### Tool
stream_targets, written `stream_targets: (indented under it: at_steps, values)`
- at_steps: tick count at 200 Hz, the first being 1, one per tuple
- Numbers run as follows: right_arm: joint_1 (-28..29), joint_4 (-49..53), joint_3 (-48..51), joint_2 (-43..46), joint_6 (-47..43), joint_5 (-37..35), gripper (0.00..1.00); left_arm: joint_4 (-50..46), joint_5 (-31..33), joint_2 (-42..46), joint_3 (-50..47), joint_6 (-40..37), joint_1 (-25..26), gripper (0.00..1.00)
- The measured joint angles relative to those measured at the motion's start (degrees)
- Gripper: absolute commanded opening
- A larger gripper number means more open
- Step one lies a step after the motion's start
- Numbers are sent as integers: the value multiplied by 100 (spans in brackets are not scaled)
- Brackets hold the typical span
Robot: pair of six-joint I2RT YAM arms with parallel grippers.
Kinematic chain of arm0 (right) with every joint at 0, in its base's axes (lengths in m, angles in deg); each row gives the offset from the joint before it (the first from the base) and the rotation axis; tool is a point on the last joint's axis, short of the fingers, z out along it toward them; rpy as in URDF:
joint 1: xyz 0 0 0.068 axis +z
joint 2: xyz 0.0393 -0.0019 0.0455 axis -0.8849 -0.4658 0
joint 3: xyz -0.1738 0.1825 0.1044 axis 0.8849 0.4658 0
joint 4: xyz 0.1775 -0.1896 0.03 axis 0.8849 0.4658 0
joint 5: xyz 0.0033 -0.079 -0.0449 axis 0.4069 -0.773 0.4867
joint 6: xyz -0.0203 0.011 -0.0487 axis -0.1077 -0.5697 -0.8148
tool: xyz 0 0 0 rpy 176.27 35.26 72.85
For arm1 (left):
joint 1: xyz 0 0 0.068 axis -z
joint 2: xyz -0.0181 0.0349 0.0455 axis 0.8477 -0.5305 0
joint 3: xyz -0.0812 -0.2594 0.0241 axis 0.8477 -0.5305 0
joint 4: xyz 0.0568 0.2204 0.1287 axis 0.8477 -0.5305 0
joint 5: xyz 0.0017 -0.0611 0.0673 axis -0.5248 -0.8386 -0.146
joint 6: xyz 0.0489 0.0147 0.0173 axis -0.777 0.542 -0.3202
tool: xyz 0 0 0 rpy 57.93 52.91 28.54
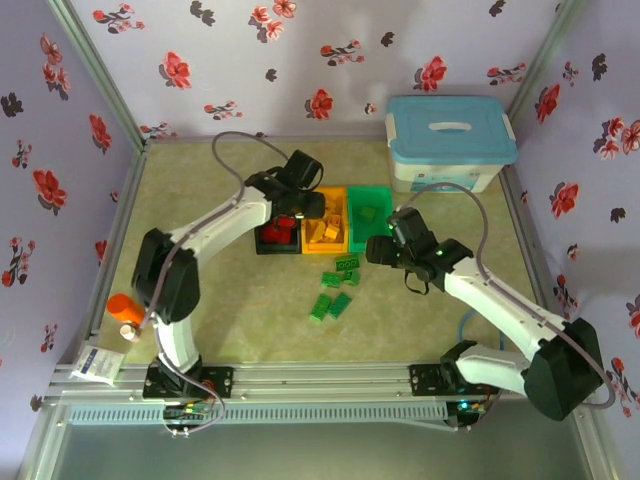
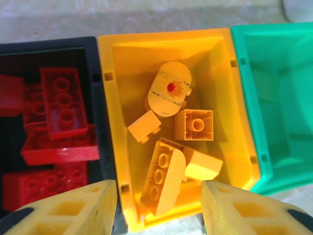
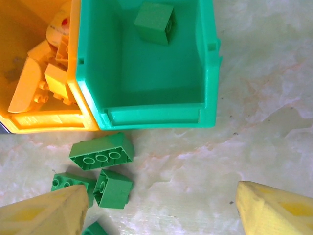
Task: Sort the legos into containers by color
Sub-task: Place the lego in the container, then pick up the lego from the center of the table.
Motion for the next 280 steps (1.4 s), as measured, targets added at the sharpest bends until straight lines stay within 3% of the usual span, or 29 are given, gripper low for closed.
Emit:
stream_targets:
  at_steps: [47,88,122,194,280]
  values:
    - [780,-9,-151,-470,-151,186,79,629,131,1526,-1644,96,59,50]
    - [1617,-7,-409,-1427,-197,295,78,793,199,2083,-3119,393,90,50]
    - [1921,9,-776,-2223,-170,293,80,879,282,2793,-4074,737,111,50]
    - [2015,334,-2142,-3751,57,81,78,986,485,3786,-4872,1176,142,50]
    - [2236,841,-2671,-4474,175,-164,77,1049,542,4013,-5130,1300,151,50]
